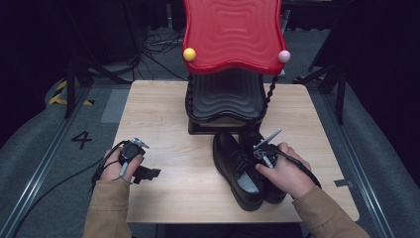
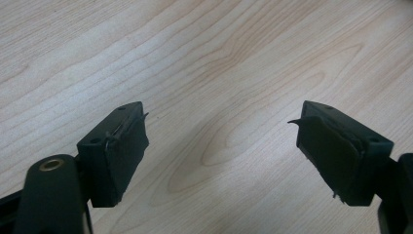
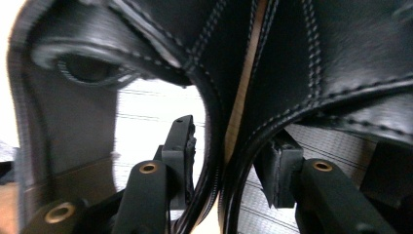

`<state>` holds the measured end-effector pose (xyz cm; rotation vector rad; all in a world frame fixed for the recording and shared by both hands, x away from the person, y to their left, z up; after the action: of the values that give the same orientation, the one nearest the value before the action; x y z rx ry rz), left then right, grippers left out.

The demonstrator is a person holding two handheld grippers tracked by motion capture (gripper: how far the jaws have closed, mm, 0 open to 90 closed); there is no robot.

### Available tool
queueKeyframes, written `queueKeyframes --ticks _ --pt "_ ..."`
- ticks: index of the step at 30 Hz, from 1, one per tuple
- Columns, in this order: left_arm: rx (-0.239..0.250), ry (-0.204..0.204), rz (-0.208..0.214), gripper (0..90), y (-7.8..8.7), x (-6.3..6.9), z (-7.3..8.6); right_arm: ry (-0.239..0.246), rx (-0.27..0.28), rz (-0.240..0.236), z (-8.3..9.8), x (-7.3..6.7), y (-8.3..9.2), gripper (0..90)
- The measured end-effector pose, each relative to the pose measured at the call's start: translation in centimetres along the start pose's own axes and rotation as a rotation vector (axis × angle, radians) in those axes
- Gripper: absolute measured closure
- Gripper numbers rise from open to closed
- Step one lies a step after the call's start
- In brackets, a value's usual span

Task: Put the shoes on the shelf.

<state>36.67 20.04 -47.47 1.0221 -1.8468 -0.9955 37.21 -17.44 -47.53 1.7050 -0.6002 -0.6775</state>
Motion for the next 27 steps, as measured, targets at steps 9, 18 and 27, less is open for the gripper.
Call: queueKeyframes --ticks 9,18,27 --pt "-0.001 -0.001 0.004 19.3 -0.02 0.10 0.00 -0.033 -0.033 0.048 -0.13 0.13 -0.49 69.1" --pt "-0.002 0.000 -0.004 19.3 0.07 -0.02 0.07 -0.020 -0.040 0.056 0.11 0.00 -0.74 65.6" --pt "0.004 0.000 0.000 19.3 0.11 -0.06 0.07 -0.015 -0.073 0.031 -0.21 0.30 -0.74 69.9"
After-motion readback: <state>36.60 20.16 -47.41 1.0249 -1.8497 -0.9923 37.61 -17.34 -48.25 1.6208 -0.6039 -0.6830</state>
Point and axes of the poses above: each handheld gripper's, and its own axes: y roughly backward along the jaws, z roughly out of its underside, x roughly to its right, the point moved 6 cm from there along -y, roughly forward along the jaws, and after that the axes turned 14 degrees about y, right-handed, at the moved point
